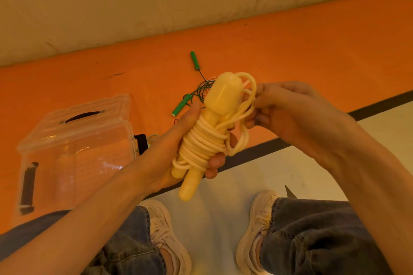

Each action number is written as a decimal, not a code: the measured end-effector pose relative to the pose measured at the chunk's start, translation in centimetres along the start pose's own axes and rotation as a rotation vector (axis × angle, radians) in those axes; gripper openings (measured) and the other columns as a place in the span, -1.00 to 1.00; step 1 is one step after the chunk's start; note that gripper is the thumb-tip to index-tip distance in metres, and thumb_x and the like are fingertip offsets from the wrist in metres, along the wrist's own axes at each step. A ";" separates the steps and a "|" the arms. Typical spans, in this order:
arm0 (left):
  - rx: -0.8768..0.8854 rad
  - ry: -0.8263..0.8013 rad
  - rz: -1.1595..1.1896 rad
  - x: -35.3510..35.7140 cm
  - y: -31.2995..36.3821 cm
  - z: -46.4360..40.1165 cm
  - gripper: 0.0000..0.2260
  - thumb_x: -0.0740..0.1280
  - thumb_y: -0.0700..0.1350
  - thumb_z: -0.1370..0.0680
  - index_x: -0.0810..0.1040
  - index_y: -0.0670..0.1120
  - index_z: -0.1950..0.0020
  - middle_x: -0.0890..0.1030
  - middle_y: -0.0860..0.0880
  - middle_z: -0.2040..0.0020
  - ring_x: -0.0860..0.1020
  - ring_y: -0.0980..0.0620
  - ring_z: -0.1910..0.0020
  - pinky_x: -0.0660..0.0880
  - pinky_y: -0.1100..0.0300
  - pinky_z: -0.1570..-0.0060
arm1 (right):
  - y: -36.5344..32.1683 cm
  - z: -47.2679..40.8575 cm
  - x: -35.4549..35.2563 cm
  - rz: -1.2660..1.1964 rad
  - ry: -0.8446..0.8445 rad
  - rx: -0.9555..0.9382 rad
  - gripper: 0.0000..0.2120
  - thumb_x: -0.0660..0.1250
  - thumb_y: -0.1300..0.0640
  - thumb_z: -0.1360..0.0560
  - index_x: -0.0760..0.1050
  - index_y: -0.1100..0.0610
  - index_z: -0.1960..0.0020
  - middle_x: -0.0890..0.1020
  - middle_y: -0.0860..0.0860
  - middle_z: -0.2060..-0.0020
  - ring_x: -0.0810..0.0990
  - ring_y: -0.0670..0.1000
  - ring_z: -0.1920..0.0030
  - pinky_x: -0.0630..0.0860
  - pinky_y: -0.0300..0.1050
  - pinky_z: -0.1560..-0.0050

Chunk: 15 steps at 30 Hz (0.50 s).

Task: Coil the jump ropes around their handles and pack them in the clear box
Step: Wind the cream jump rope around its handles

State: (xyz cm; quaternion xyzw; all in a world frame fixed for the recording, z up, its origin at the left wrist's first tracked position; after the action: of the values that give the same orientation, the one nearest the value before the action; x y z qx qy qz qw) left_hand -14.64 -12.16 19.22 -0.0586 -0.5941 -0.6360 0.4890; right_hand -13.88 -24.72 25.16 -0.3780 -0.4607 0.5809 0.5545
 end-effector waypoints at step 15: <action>0.056 -0.074 0.019 -0.4 0.1 0.3 -0.46 0.39 0.29 -0.39 0.59 -0.14 -0.09 0.48 -0.19 0.09 0.52 0.05 0.37 0.51 0.19 0.37 | -0.2 -0.1 0.4 -0.007 0.010 -0.116 -0.69 0.32 0.21 -0.37 0.54 0.42 0.01 0.60 0.33 0.07 0.62 0.15 0.04 0.59 -0.11 -0.06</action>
State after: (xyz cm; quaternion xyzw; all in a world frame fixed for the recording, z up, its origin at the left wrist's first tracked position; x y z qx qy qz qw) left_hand -14.54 -11.63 19.11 -0.0741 -0.6288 -0.6119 0.4740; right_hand -13.78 -24.30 25.31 -0.4109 -0.4921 0.5494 0.5359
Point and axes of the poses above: each hand's wrist, its own z-axis away from the middle knuckle, its own x-axis out of the palm, y = z × x, the point moved 7 cm from there along -z, towards the middle knuckle
